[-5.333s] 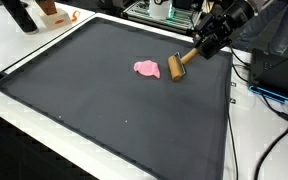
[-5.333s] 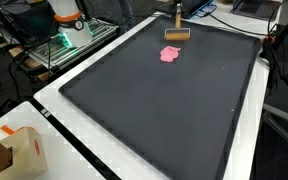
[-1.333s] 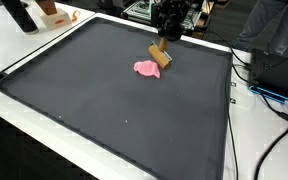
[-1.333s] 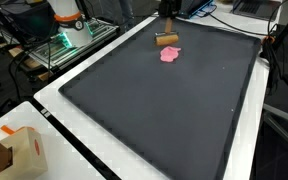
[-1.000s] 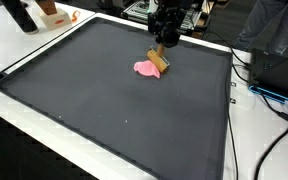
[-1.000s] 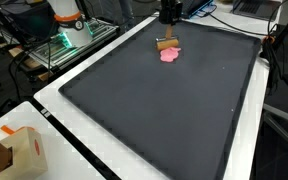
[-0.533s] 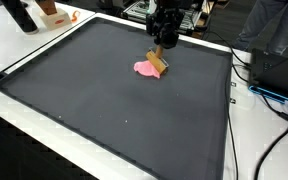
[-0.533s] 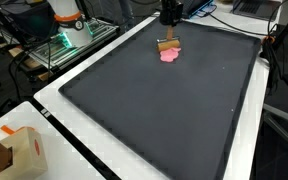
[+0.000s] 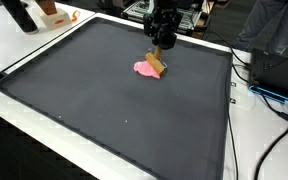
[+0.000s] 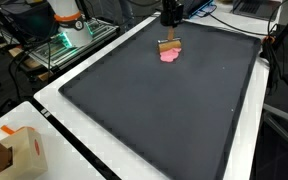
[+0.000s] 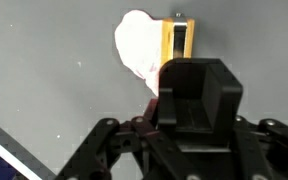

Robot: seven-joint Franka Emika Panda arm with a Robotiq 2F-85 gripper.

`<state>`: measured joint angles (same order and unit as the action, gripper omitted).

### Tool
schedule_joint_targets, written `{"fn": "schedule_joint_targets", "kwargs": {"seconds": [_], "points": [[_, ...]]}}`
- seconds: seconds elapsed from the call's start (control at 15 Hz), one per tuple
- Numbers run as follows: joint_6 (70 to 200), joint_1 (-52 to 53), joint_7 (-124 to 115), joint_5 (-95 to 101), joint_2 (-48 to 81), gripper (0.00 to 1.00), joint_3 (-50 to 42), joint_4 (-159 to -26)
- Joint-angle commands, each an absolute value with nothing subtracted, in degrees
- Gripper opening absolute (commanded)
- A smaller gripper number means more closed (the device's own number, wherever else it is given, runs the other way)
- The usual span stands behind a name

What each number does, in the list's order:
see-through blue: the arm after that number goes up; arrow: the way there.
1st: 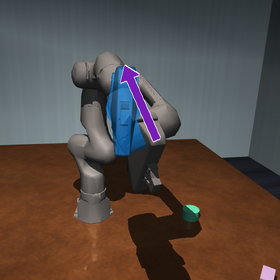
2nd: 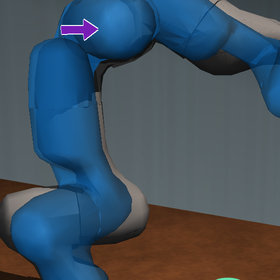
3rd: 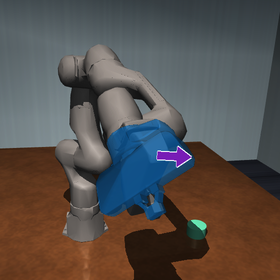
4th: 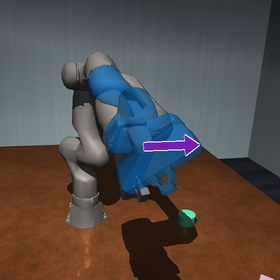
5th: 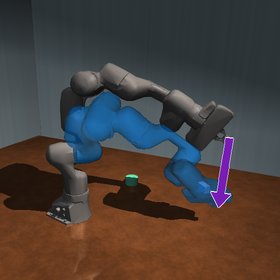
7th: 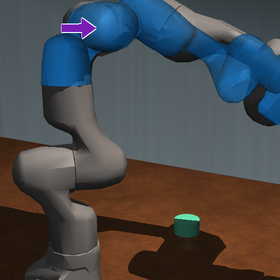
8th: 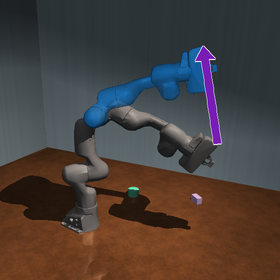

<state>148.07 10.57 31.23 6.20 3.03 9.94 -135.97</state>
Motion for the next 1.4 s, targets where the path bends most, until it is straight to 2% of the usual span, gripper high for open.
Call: {"fn": "schedule_joint_targets", "kwargs": {"seconds": [0.0, 1.33], "points": [[152.20, 9.68, 27.76, 12.85, 6.68, 0.24, 9.14, -136.31], [150.48, 9.52, 9.19, 27.84, 8.14, 0.24, 7.44, -136.25]]}}
